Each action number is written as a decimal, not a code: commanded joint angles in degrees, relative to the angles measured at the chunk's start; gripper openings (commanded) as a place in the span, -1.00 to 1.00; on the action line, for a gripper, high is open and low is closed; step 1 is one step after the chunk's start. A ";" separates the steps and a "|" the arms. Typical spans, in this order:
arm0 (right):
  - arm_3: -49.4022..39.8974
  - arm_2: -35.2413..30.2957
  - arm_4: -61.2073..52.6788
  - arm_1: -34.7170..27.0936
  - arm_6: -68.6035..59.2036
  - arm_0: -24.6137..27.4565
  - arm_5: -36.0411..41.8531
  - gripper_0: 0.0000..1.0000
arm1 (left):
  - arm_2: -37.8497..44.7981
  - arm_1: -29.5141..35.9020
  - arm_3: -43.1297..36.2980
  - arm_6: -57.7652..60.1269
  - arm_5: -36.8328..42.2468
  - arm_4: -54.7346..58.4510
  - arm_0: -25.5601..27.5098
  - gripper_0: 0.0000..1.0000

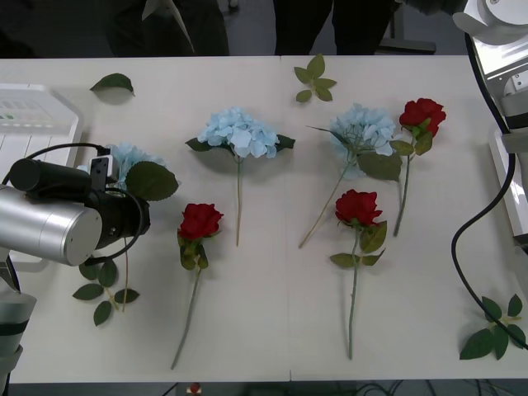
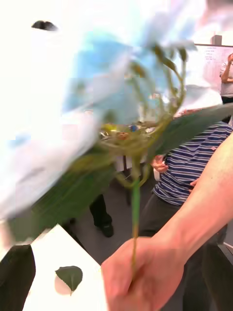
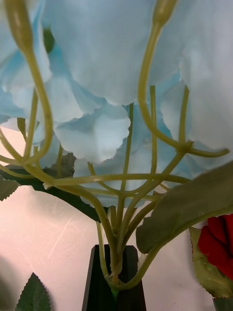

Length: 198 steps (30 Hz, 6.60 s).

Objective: Place the red flowers into the right box and the blue flowers into the left box. If a person shows an open palm, hand one flower to the person first, then continue sorting.

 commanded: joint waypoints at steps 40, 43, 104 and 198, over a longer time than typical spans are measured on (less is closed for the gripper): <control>1.67 -1.87 38.34 -14.37 -48.15 -2.17 54.33 1.00 | 24.33 7.48 2.62 -13.33 19.02 9.92 -19.71 -1.00; 3.25 0.94 42.91 -14.37 -49.38 -2.09 55.29 1.00 | 27.32 10.38 7.19 -14.03 17.70 9.66 -21.99 -1.00; 46.93 16.85 56.97 -2.42 -59.23 -7.54 32.09 1.00 | 28.20 20.66 11.49 -20.19 12.08 24.07 -14.70 0.72; 43.68 32.32 26.56 -49.18 -19.33 7.32 12.93 -1.00 | -27.09 -6.06 3.41 -16.05 -16.75 -20.22 8.06 0.96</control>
